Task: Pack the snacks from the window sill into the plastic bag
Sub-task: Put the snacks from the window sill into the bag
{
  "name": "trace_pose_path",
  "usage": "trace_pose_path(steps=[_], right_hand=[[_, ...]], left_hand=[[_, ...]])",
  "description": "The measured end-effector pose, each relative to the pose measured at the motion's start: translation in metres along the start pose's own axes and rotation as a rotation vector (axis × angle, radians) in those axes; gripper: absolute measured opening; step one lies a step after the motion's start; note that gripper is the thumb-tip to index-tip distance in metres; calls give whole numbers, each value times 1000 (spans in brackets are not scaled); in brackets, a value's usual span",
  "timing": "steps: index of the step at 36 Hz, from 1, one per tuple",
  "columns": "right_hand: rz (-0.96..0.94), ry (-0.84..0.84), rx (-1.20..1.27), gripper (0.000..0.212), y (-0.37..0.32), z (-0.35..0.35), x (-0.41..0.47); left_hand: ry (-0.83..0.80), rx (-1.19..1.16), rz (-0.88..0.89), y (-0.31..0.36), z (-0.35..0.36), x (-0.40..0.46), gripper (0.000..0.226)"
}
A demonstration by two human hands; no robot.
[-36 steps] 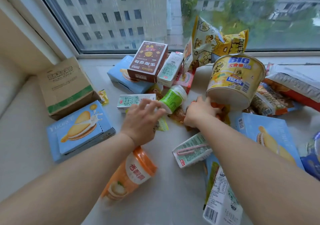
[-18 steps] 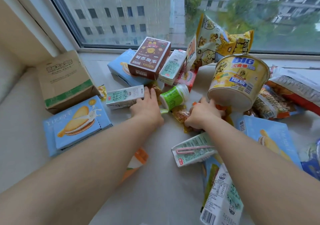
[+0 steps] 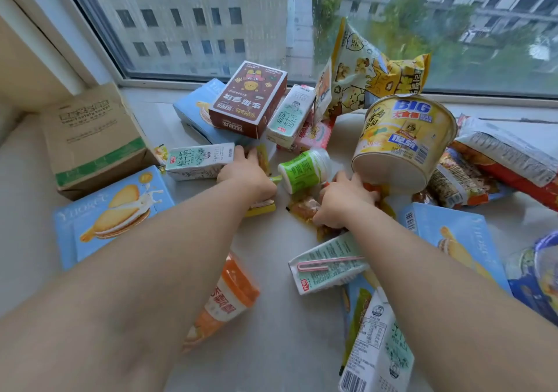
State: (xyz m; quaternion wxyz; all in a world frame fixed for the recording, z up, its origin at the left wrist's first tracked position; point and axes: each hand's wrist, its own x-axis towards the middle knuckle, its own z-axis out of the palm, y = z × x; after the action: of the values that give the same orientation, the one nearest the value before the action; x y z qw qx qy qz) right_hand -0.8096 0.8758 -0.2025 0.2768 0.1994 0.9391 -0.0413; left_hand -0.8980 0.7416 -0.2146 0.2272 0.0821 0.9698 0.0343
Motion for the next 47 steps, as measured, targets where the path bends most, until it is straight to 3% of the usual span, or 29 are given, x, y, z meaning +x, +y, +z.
trace_pose_path(steps=[3, 8, 11, 16, 21, 24, 28, 32, 38, 47], right_hand=[[-57, -9, -4, 45, 3, 1, -7], [-116, 52, 73, 12, 13, 0, -22], [-115, 159, 115, 12, 16, 4, -30], [-128, 330, 181, 36, 14, 6, -52], [-216, 533, 413, 41, 14, -5, -80], [-222, 614, 768, 16, 13, -17, -106], [-183, 509, 1225, 18, 17, -35, -157], [-194, 417, 1505, 29, 23, -33, -214], [-90, 283, 1655, 21, 19, -2, -286], [-132, 165, 1670, 25, 21, 54, -376]], left_hand=[[-20, 13, -3, -3, 0, -6, 76], [-2, 6, -7, -5, 12, -18, 67], [36, 37, 13, -8, 23, -29, 58], [62, 87, 108, -15, 28, -50, 37], [155, -83, 173, -23, 12, -76, 26], [269, -267, 216, -17, -9, -102, 25], [372, -536, 209, -14, -41, -155, 33], [444, -680, 221, -26, -53, -217, 31], [483, -779, 277, -64, -45, -303, 21], [529, -919, 526, -104, 1, -412, 22]])
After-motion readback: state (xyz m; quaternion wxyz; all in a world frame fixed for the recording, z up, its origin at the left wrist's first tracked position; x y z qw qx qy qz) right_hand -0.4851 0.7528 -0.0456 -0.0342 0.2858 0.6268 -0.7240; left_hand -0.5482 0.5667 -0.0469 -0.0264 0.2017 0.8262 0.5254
